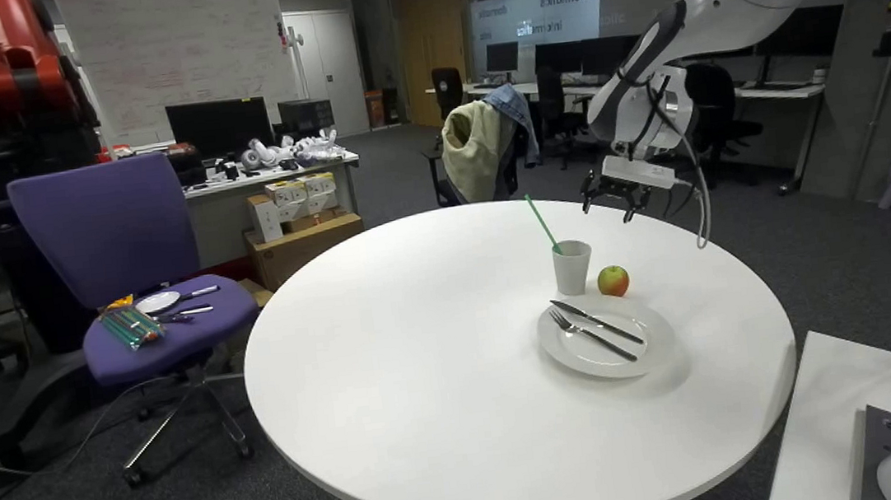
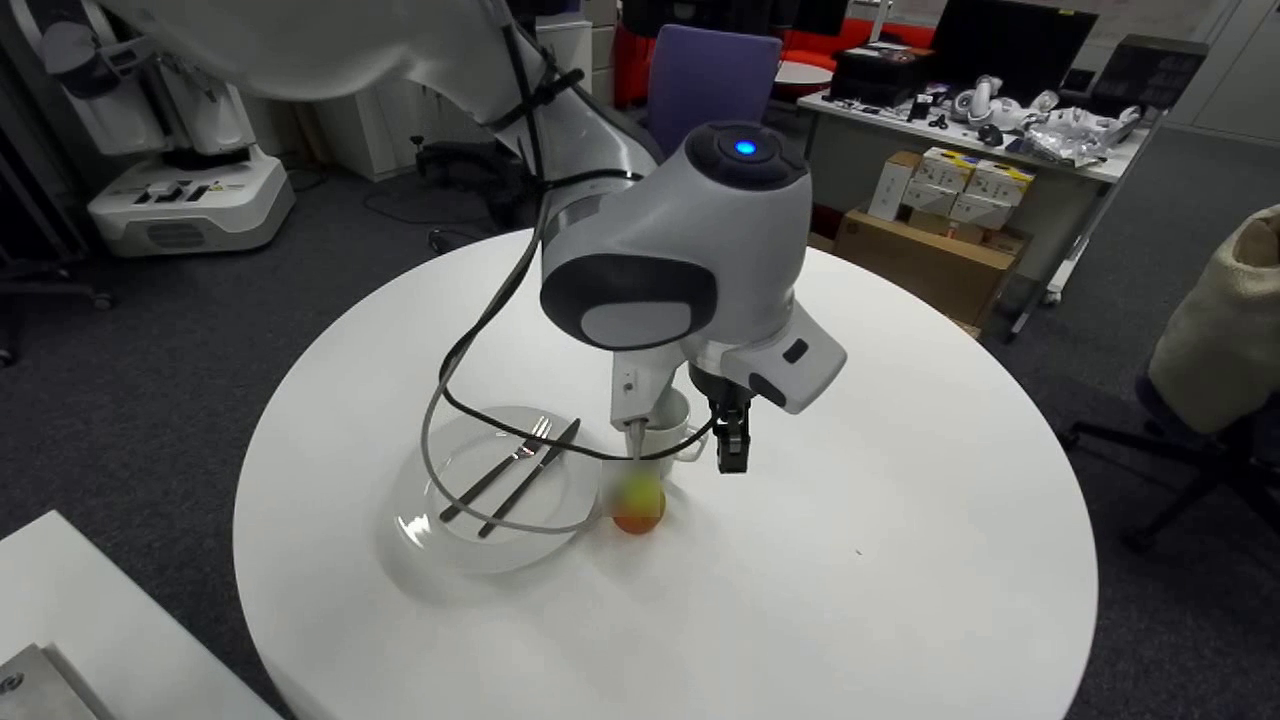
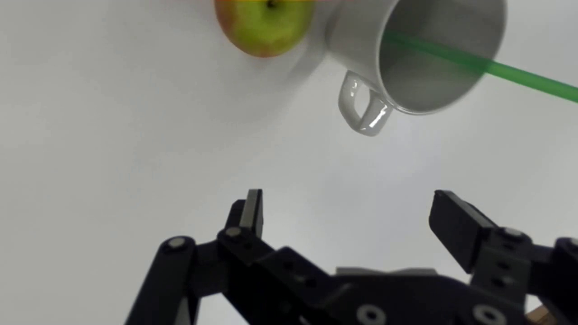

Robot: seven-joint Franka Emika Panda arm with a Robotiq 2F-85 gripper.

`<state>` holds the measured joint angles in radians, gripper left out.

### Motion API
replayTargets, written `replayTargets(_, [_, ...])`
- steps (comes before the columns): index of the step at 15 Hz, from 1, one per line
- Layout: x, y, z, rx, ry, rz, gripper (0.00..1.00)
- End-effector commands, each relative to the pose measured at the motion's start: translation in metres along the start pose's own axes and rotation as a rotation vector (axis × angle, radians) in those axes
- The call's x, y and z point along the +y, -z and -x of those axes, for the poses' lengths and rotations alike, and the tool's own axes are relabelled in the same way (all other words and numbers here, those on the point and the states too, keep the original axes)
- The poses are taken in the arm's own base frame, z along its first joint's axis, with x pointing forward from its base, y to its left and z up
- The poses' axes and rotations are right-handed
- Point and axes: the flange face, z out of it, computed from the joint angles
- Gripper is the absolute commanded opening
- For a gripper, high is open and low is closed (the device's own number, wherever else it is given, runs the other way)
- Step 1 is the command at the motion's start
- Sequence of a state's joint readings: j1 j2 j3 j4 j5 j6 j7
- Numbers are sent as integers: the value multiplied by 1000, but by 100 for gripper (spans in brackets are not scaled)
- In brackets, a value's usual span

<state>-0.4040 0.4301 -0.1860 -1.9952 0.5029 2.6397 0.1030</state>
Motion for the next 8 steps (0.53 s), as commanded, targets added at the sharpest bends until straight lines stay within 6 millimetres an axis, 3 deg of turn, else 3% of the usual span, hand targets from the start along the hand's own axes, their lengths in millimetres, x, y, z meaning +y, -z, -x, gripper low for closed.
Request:
replayTargets(1, [-4, 5, -13, -12, -139, -116, 100])
replayTargets(3, [-4, 11, -11, -13, -143, -142, 100])
replayTargets(8, [-8, 48, 18, 21, 122, 15, 100])
